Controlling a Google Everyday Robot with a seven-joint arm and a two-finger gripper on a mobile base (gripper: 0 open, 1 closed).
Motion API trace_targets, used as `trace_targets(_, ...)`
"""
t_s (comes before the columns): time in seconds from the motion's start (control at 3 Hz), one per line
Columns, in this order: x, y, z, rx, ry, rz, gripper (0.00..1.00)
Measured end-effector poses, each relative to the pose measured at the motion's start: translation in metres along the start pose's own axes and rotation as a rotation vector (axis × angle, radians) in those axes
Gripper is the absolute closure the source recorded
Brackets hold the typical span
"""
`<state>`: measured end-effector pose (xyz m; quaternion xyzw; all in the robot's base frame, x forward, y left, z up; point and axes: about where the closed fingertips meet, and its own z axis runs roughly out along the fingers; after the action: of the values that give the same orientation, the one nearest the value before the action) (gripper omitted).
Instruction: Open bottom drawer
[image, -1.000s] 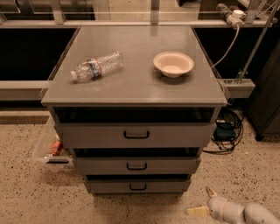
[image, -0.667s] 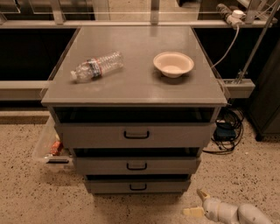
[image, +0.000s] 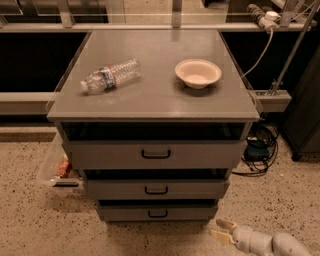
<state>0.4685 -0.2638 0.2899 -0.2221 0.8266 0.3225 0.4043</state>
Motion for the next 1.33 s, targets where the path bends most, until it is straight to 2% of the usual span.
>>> trace_targets(0.33,0.0,0.0,0.0,0.0,0.0,0.0,0.73)
trace_targets(0.67,0.009,-0.004,0.024,0.012,-0.023,-0.03,0.96)
trace_targets(1.0,0.009,-0.017,0.051,0.044,-0.153,-0.077,1.0)
trace_targets(1.33,0.004,-0.025,0.083,0.044,-0.273,-0.118,1.0)
